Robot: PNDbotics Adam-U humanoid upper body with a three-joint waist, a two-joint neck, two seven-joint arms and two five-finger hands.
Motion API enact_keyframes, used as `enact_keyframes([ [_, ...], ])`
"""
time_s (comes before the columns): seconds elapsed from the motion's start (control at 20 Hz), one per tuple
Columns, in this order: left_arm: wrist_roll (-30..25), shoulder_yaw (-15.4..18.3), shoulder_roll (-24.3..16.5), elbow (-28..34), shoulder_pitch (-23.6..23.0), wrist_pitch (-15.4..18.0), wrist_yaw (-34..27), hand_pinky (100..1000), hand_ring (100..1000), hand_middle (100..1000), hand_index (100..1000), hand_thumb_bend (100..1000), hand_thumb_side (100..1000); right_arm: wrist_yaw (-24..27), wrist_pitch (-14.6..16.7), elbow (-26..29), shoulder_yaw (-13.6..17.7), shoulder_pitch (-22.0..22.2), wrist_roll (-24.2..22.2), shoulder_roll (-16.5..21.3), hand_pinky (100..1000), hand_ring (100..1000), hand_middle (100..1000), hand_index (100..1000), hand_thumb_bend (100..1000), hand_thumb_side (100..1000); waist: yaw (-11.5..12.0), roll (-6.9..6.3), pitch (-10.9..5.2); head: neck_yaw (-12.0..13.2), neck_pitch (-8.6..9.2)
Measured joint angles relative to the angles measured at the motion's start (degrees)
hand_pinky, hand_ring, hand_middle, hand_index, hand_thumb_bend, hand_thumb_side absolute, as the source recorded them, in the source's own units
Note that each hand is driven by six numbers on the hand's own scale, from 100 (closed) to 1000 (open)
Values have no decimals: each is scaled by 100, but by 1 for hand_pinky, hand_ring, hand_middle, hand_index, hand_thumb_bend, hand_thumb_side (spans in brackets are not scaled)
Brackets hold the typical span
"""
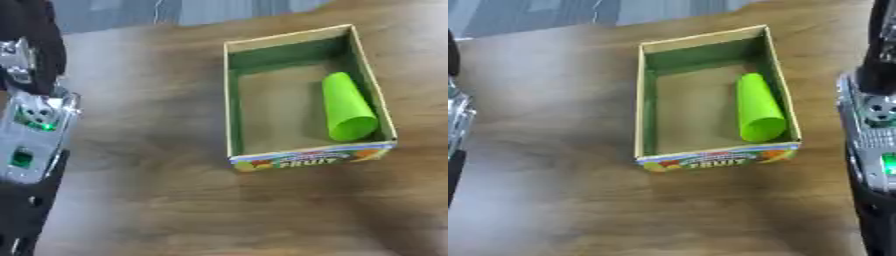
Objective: Pick up objects on the table and place them in the box.
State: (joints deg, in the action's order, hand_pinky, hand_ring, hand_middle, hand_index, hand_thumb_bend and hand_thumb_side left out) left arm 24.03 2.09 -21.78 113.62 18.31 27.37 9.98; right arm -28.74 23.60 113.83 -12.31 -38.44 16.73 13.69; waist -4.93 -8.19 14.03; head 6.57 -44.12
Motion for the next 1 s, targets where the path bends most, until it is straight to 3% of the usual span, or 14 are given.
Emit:
enact_keyframes([
  [0.25,94,32,419,0,33,158,185,757,874,937,1000,392,1000,46,140,0,-51,129,-96,-104,548,899,912,906,100,1000,14,54,146,56,0],
  [0.5,124,29,674,0,35,171,280,686,820,893,979,357,1000,43,89,0,-83,323,-192,-162,493,895,914,951,100,1000,31,96,271,172,0],
  [1.0,-16,-18,832,0,26,113,306,652,794,873,967,369,1000,15,8,-1,-142,420,-272,-251,479,876,900,944,100,1000,33,101,312,205,0],
])
